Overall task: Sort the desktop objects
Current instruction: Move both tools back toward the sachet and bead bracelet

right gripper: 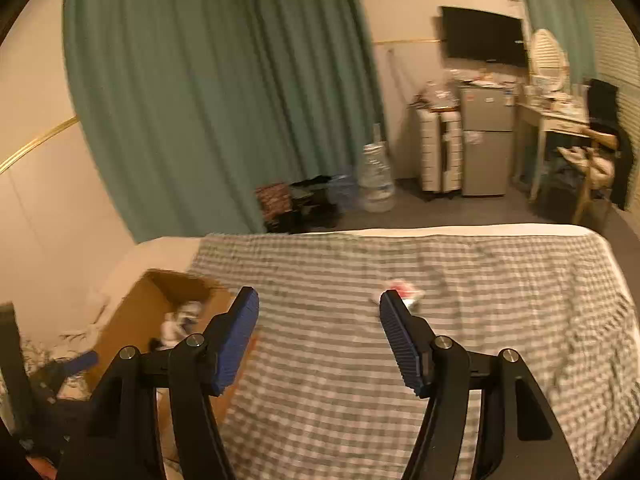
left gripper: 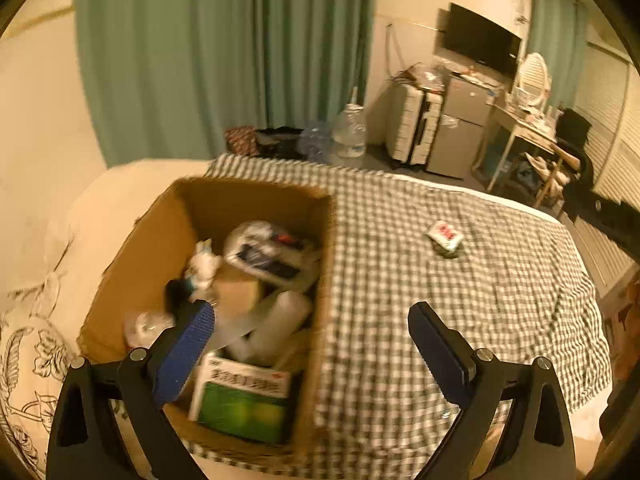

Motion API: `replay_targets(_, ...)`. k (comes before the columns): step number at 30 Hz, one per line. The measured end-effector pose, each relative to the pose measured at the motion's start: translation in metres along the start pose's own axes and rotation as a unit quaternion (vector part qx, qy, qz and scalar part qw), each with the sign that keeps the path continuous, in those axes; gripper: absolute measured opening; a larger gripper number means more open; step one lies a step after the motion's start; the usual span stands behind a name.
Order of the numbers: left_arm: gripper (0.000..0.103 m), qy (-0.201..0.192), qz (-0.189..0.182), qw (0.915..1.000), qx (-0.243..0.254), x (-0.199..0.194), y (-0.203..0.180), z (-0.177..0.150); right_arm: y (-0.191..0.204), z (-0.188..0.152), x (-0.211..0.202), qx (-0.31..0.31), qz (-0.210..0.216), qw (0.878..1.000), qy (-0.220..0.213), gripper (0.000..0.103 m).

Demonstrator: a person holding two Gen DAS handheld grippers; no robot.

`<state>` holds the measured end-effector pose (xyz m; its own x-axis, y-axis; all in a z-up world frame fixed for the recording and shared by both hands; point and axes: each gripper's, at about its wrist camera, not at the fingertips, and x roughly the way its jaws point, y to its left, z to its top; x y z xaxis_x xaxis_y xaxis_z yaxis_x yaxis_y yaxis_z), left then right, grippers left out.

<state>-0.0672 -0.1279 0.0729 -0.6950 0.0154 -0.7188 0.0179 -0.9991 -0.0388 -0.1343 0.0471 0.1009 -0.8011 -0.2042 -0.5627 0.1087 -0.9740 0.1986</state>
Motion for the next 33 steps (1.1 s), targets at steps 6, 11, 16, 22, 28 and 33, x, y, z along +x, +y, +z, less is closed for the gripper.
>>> replay_targets(6, 0.102, -0.012, 0.008, 0.9999, 0.005, 0.002, -0.048, 0.011, -0.047, -0.005, -0.023, -0.026, -0.059, 0.998, -0.007, 0.063)
replay_targets(11, 0.102, 0.004, 0.000, 1.0000, -0.002, 0.038, -0.086, 0.014, -0.082, -0.010, -0.012, -0.010, -0.074, 0.997, -0.007, 0.063)
replay_targets(16, 0.102, 0.016, -0.010, 0.9998, 0.000, 0.088, -0.121, 0.010, -0.114, -0.024, 0.031, 0.014, -0.084, 0.996, -0.004, 0.063)
replay_targets(22, 0.102, 0.030, -0.034, 0.9985, 0.031, 0.178, -0.167, 0.005, -0.149, -0.058, 0.101, 0.050, -0.097, 0.994, 0.015, 0.063)
replay_targets(28, 0.102, 0.019, -0.055, 0.9965, 0.060, 0.268, -0.207, 0.027, -0.185, -0.075, 0.145, 0.080, -0.094, 0.991, 0.050, 0.063)
replay_targets(33, 0.023, 0.044, -0.064, 0.9928, 0.092, 0.324, -0.222, 0.043, -0.195, -0.076, 0.164, 0.108, -0.094, 0.989, 0.048, 0.063)
